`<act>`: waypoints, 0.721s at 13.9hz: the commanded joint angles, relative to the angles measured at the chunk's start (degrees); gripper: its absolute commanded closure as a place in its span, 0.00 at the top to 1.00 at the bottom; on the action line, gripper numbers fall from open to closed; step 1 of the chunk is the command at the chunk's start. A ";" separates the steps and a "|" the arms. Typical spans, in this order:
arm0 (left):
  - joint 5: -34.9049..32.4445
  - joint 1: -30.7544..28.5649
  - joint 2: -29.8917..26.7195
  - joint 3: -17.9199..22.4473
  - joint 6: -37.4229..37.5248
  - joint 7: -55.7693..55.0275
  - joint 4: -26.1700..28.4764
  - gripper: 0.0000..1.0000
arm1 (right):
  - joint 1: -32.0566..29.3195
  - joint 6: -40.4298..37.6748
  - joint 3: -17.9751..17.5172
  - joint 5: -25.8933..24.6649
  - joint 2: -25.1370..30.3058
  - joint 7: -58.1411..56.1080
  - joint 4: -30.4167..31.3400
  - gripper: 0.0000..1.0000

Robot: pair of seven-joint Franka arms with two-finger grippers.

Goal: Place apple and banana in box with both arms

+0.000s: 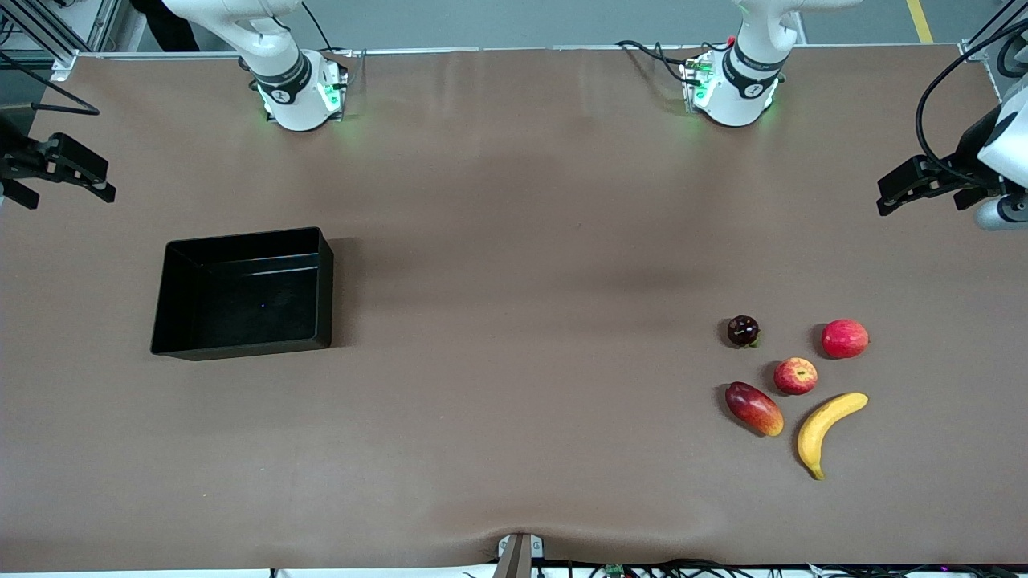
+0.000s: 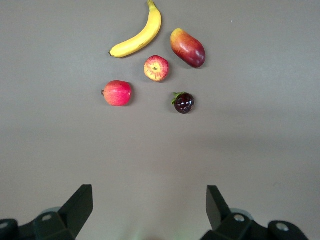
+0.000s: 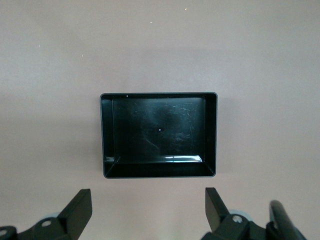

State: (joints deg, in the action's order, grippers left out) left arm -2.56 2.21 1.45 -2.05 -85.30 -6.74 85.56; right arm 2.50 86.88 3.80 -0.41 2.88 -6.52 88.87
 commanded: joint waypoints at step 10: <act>-1.56 -0.02 2.67 0.03 -0.47 3.75 -1.36 1.00 | 0.31 -0.66 -0.11 -1.88 -0.50 0.98 -3.00 1.00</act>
State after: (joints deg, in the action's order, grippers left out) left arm -2.75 1.99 2.25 -1.99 -85.35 -4.29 85.40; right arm 2.50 86.85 3.77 -1.18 2.87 -6.51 86.92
